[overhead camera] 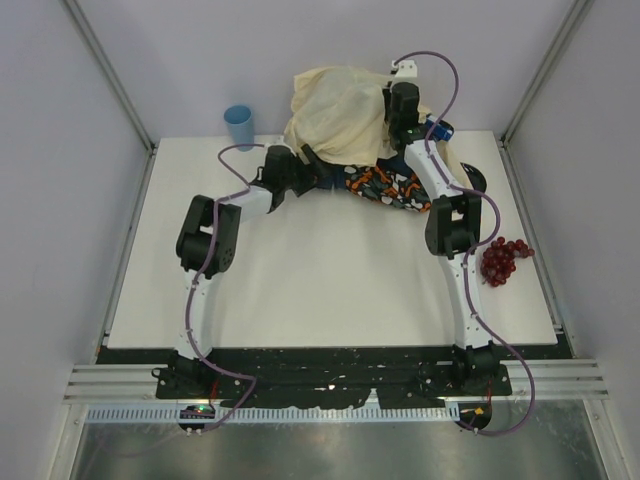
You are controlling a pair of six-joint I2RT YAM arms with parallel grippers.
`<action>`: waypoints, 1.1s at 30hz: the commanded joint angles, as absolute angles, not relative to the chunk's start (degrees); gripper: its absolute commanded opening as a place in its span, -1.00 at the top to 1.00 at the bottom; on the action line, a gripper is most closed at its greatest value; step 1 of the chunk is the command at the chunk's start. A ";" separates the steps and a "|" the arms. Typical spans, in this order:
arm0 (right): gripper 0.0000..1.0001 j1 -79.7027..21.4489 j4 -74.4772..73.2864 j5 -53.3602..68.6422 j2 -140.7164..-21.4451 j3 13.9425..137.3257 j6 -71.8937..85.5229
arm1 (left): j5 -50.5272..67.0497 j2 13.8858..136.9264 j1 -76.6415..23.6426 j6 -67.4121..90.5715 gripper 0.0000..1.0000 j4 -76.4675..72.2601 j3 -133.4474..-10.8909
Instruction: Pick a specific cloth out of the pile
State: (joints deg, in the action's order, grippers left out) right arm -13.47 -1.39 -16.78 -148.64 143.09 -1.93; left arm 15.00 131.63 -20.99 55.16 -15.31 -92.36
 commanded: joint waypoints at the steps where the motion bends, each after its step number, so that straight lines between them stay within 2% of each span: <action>1: 0.60 -13.89 -3.69 -15.82 -144.76 140.54 -1.49 | 14.94 130.51 -21.62 55.55 -0.44 -23.56 -96.41; 2: 0.60 -13.89 -3.95 -15.91 -144.58 140.54 -1.58 | 15.20 130.78 -21.80 55.37 -0.18 -22.86 -97.81; 5: 0.60 -13.80 -4.92 -15.82 -144.23 140.45 -1.58 | 15.82 130.17 -22.59 54.15 0.96 -19.08 -100.10; 8: 0.61 -14.15 -5.45 -17.57 -143.88 140.10 -2.37 | 16.26 124.48 -23.11 52.21 1.00 -18.10 -96.09; 13: 0.62 -16.34 -7.19 -26.34 -145.28 141.84 -7.98 | 14.78 106.04 -23.12 45.81 1.00 -17.25 -82.19; 16: 0.62 -16.70 -10.89 -28.12 -147.12 145.19 -9.32 | 12.22 94.87 -23.20 37.03 1.00 -7.24 -83.14; 19: 0.62 -16.61 -11.69 -30.23 -146.61 143.45 -10.98 | 11.60 85.90 -23.20 31.48 1.00 -3.61 -84.81; 24: 0.62 -16.35 -15.37 -30.58 -148.80 143.87 -14.06 | 7.66 80.87 -23.12 23.13 1.00 10.69 -99.28; 33: 0.62 -13.98 -20.04 -29.62 -149.42 140.80 -13.09 | -2.72 79.81 -23.12 16.09 1.00 28.38 -129.09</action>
